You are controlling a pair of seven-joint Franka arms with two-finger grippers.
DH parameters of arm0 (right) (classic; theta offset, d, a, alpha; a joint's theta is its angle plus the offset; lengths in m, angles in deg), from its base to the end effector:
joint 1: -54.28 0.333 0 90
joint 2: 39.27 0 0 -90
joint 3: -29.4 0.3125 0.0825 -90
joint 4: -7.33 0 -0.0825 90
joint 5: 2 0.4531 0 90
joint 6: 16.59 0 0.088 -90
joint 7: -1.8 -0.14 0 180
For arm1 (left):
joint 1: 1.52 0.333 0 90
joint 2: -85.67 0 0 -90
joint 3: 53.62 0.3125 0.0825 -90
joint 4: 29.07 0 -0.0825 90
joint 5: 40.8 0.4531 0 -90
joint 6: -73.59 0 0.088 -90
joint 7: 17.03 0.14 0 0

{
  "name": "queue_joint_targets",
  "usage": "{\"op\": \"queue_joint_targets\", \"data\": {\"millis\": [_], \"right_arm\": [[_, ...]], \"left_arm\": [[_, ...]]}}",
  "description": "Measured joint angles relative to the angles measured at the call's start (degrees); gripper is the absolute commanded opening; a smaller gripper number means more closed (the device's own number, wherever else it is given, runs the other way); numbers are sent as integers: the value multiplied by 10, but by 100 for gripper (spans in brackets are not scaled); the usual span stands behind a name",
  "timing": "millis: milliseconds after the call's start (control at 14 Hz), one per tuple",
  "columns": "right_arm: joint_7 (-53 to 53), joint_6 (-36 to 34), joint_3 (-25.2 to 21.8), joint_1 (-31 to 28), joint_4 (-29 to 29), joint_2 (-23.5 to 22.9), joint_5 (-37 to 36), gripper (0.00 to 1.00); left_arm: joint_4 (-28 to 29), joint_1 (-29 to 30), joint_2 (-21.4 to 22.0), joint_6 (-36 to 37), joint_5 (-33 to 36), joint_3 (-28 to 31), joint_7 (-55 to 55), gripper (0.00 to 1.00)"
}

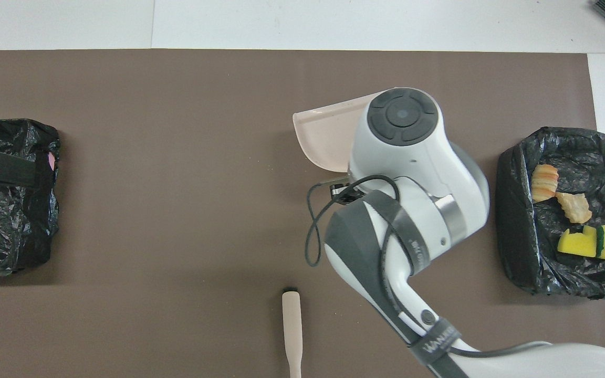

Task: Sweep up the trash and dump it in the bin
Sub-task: 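Set the dustpan down on the table and release with the right gripper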

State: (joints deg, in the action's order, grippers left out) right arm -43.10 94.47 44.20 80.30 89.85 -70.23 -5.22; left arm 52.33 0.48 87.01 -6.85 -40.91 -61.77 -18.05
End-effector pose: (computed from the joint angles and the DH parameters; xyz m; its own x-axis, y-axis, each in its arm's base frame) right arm 0.5967 0.4744 0.3209 0.9939 -0.0823 -0.0741 -0.0853 -0.9956 -0.0388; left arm 0.5927 -0.0652 0.6673 0.9959 -0.0897 0.0064 -0.0897 -0.9960 -0.0013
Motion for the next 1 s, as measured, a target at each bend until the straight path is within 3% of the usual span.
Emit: {"op": "queue_joint_targets", "data": {"millis": [570,641,712,783,997], "right_arm": [[69,10,-4,-3,7,-20,7,1],[78,13,-4,-3,14,-18,7,20],[80,16,-4,-4,19,-17,7,66],[81,17,-4,-4,20,-16,7,100],[81,4,-4,-4,21,-9,7,100]], "left_arm": [[0,0,0,0,0,-2,0,100],[0,0,0,0,0,-2,0,100],[0,0,0,0,0,-2,0,100],[0,0,0,0,0,-3,0,100],[0,0,0,-1,0,-3,0,100]]}}
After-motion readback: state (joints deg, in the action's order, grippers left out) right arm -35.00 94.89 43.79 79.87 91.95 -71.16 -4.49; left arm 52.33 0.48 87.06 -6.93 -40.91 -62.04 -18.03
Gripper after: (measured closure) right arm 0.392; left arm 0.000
